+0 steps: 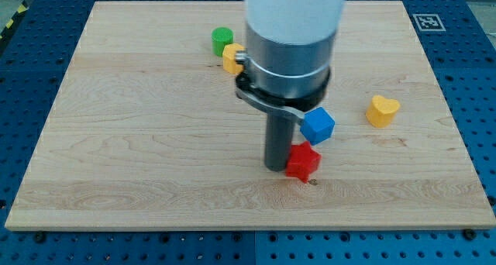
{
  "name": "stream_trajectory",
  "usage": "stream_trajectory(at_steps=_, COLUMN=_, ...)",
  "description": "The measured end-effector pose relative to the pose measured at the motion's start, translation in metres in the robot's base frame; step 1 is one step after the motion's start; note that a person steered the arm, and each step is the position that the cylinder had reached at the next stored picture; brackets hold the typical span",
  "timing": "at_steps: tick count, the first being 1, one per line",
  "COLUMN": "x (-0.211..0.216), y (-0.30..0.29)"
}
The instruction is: Move your hand parallel to the right of the blue cube
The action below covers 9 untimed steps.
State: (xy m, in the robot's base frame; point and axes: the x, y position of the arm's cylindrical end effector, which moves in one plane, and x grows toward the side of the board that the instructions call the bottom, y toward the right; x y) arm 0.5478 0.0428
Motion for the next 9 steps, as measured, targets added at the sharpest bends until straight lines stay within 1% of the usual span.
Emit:
stream_trajectory(at_steps=1, x=0.001, y=0.021)
stream_trajectory(at_steps=3, x=0.006, y=0.005)
stream_trajectory(at_steps=4, x=0.037, y=0.002)
stream_trajectory(at_steps=5, x=0.063, y=0.039)
stream_trajectory(at_steps=6, x=0.071, y=0.095)
stream_trajectory(at_steps=7, x=0.068, y=0.149)
stream_trajectory(at_steps=8, x=0.042, y=0.181)
stream_trajectory(at_steps=9, x=-0.005, y=0.184)
